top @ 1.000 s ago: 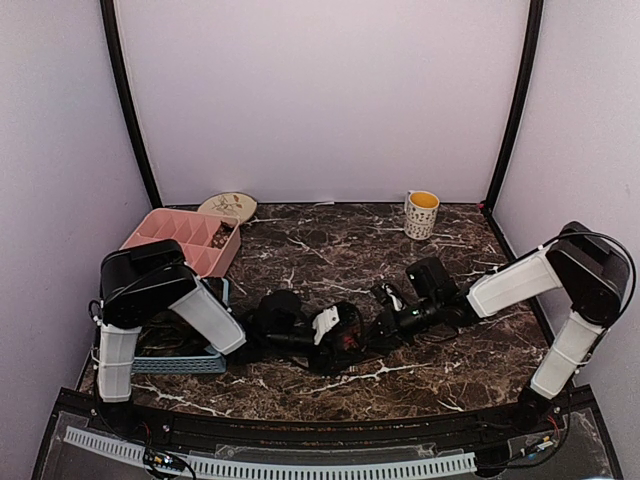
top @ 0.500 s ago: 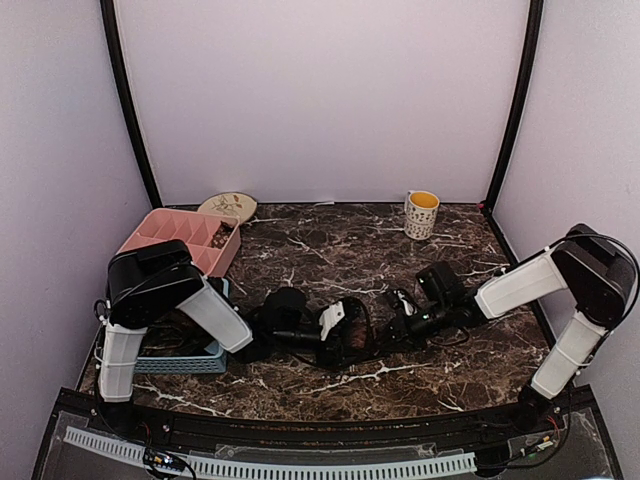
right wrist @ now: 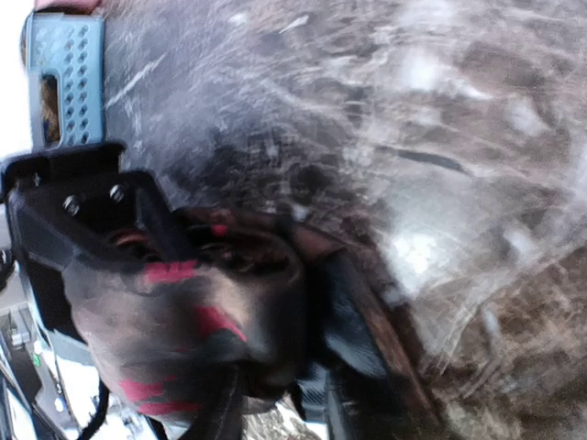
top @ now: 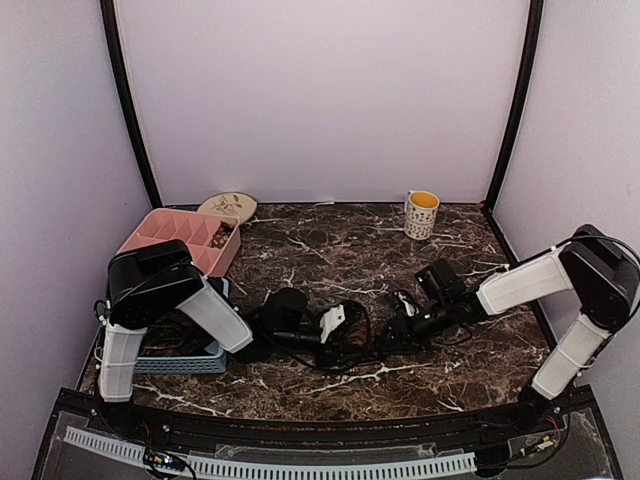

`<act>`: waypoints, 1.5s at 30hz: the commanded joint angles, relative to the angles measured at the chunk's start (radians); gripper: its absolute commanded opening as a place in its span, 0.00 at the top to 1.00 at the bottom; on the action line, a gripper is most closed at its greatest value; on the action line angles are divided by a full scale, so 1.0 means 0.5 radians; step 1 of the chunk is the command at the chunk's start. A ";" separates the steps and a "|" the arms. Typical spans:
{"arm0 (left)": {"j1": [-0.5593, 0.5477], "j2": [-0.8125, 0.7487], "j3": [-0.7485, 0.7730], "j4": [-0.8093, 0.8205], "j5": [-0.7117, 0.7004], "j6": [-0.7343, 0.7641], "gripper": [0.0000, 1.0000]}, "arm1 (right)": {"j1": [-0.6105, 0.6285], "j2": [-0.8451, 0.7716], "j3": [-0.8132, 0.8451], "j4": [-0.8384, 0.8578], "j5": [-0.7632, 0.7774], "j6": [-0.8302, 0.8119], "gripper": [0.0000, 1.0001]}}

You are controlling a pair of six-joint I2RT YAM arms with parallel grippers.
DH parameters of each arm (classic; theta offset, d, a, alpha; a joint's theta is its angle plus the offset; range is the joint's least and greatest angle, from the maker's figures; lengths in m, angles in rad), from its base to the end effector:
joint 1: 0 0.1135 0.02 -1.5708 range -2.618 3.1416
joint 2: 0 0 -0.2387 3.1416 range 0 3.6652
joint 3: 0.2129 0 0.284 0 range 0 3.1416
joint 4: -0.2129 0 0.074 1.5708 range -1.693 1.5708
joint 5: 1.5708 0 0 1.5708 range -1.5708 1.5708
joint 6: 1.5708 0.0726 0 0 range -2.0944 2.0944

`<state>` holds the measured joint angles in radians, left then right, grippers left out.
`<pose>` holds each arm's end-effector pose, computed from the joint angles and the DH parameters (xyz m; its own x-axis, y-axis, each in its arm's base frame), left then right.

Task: Roll the ties
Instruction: Roll the tie at the center of the board.

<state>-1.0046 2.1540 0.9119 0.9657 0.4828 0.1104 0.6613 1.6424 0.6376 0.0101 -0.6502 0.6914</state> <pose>0.2027 -0.3817 0.0316 -0.0367 0.2397 -0.9701 0.9972 0.0722 -0.0199 0.2164 0.2241 0.0390 -0.9875 -0.1253 -0.0960 -0.1551 0.6563 0.7384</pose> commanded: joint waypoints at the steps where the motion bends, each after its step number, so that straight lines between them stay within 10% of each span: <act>1: -0.023 -0.001 -0.139 -0.292 -0.029 0.088 0.80 | -0.041 -0.178 -0.094 -0.307 0.139 0.030 0.57; 13: -0.031 0.006 -0.115 -0.317 -0.065 0.124 0.82 | -0.086 -0.115 -0.130 -0.062 0.041 0.244 0.30; 34: -0.031 0.000 -0.140 -0.313 -0.050 0.129 0.81 | 0.115 -0.149 -0.092 0.441 -0.100 0.465 0.25; 39: -0.031 -0.002 -0.133 -0.315 -0.048 0.132 0.81 | 0.119 -0.032 -0.042 0.307 -0.027 0.430 0.42; 45: -0.031 -0.032 -0.145 -0.328 -0.068 0.151 0.78 | 0.116 -0.003 -0.072 0.244 0.038 0.421 0.89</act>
<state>-1.0119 2.1345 0.8803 0.9661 0.4633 0.1665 0.7097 1.6115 0.6121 0.1913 -0.6926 0.9154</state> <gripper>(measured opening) 0.330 0.227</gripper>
